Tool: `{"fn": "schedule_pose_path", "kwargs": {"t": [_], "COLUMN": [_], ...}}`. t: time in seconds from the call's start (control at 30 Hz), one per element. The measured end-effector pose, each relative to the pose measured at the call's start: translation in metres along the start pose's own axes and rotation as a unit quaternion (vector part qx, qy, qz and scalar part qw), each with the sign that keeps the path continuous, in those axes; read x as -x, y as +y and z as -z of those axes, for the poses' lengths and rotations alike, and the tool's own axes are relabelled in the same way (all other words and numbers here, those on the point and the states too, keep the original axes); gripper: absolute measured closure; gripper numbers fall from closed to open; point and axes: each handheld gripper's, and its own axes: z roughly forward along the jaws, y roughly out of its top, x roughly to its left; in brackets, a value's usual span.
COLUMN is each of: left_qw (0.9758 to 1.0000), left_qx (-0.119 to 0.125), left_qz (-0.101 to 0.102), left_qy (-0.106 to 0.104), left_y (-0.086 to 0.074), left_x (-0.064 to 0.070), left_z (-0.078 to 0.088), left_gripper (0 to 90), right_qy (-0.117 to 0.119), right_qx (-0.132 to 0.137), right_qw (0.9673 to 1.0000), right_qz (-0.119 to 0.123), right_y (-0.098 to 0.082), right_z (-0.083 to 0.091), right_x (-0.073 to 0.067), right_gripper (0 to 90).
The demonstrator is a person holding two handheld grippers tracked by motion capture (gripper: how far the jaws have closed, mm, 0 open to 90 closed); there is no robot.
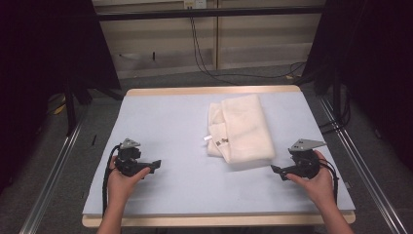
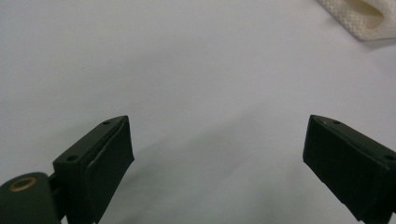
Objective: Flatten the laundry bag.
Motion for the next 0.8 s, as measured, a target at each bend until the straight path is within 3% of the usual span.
{"fn": "schedule_pose_path", "kwargs": {"t": [0.13, 0.2, 0.37, 0.47, 0.57, 0.6, 0.8], "left_qw": [0.9999, 0.9996, 0.9988, 0.9978, 0.9971, 0.9966, 0.9953], "left_qx": [-0.006, -0.018, -0.024, -0.027, -0.028, -0.029, -0.026], "left_qz": [-0.013, -0.017, -0.027, -0.028, -0.033, -0.037, -0.039], "left_qy": [-0.001, -0.015, -0.031, -0.053, -0.062, -0.069, -0.084], "left_y": [0.003, 0.005, 0.011, 0.016, 0.021, 0.025, 0.038], "left_x": [0.007, 0.014, 0.023, 0.037, 0.044, 0.049, 0.063], "left_z": [-0.004, -0.01, -0.017, -0.027, -0.033, -0.037, -0.048], "left_gripper": [8.2, 8.3, 10.3, 11.1, 12.3, 13.0, 14.5], "right_qy": [0.007, 0.02, 0.037, 0.046, 0.049, 0.047, 0.064], "right_qx": [0.002, 0.007, 0.006, -0.001, 0.005, 0.008, 0.025], "right_qw": [0.9995, 0.999, 0.998, 0.9969, 0.9963, 0.9952, 0.993], "right_qz": [0.029, 0.04, 0.051, 0.063, 0.071, 0.085, 0.096], "right_y": [0.006, 0.009, 0.015, 0.021, 0.024, 0.03, 0.045], "right_z": [0.001, 0.001, -0.003, -0.009, -0.011, -0.013, -0.021], "right_x": [-0.007, -0.01, -0.019, -0.027, -0.03, -0.035, -0.042], "right_gripper": [8.0, 8.1, 8.4, 9.7, 9.4, 10.3, 15.1]}}
